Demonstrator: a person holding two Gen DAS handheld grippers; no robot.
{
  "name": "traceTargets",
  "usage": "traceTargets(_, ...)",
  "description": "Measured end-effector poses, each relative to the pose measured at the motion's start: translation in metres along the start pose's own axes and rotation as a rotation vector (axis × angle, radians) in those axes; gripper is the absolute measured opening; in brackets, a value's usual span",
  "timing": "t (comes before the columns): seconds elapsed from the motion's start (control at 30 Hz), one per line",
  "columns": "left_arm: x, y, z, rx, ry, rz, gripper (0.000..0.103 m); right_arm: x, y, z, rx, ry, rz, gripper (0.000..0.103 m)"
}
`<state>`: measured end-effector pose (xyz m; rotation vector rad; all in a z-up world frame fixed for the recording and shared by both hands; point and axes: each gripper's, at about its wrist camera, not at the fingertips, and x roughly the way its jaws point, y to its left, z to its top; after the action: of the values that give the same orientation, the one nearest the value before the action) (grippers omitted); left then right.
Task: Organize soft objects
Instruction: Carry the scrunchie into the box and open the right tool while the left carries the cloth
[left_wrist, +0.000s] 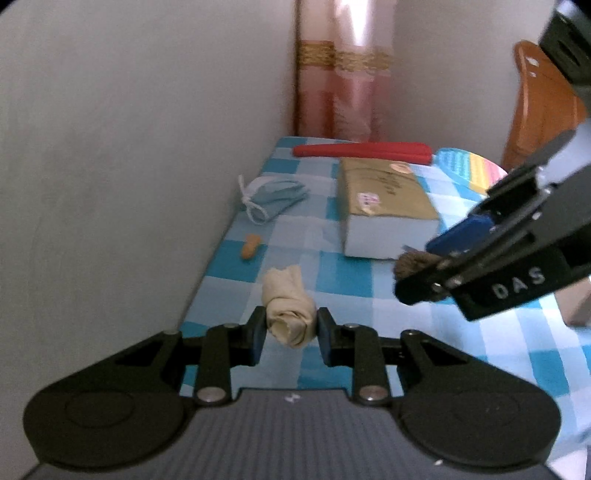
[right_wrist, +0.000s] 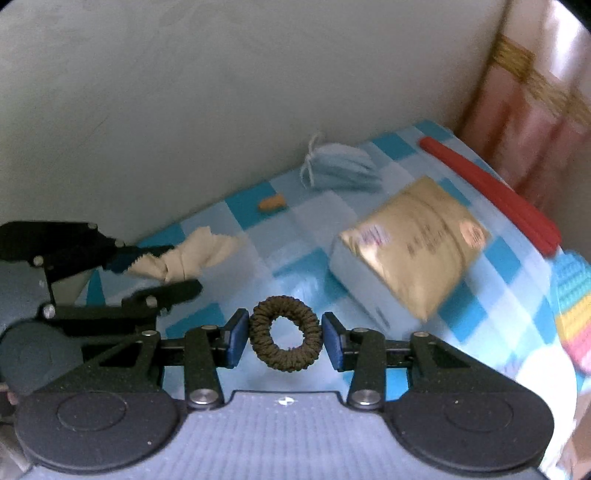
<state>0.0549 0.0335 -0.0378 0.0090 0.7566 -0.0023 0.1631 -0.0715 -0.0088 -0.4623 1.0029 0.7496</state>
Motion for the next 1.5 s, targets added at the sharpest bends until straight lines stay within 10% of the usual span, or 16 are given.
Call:
traceTargets(0.8,-0.049,-0.083,0.001,0.21,-0.006,-0.221,0.027,-0.133,-0.062,-0.169,0.399,-0.109,-0.232,0.048)
traceTargets(1.5,-0.043,-0.147,0.03,0.325,-0.009,-0.326,0.027,-0.156,-0.164,-0.215,0.567,-0.106,-0.376,0.055)
